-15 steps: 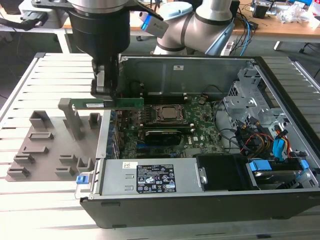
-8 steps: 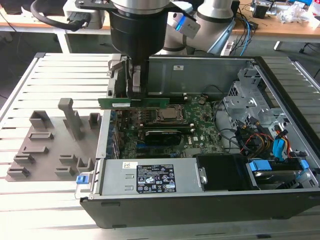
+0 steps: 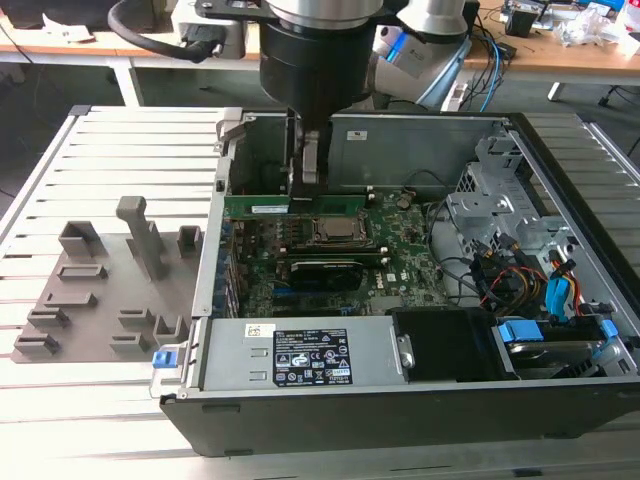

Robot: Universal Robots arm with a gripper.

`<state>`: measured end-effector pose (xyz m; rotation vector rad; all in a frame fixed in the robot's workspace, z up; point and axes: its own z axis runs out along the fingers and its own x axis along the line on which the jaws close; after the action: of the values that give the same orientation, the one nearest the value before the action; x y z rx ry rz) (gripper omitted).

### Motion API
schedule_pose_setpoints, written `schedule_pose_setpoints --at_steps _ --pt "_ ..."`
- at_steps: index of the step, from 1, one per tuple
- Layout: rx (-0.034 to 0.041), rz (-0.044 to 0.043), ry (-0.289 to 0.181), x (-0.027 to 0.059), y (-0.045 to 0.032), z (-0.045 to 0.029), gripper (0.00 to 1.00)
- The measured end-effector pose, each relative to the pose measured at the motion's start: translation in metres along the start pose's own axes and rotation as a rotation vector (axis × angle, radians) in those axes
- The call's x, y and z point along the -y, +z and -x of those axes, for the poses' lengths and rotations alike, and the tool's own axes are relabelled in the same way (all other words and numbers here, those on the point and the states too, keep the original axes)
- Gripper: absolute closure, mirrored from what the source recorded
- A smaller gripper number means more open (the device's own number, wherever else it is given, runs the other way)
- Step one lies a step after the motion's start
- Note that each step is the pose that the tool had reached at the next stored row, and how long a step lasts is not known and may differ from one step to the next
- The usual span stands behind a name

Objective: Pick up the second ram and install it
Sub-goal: 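Pick up the second ram and move it above second insertion slot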

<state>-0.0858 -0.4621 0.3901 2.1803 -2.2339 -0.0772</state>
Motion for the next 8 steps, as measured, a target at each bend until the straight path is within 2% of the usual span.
schedule_pose_setpoints --at_steps 2,5,6,8 --pt "-0.0001 0.0002 0.0 0.0076 -0.0004 0.0004 0.86" --pt "0.0 0.0012 0.0 0.0236 -0.0011 0.0017 0.86" --pt "0.0034 0.0015 0.0 0.0261 -0.0013 0.0021 0.86" --pt "0.028 0.0026 -0.001 0.033 -0.0006 0.0057 0.86"
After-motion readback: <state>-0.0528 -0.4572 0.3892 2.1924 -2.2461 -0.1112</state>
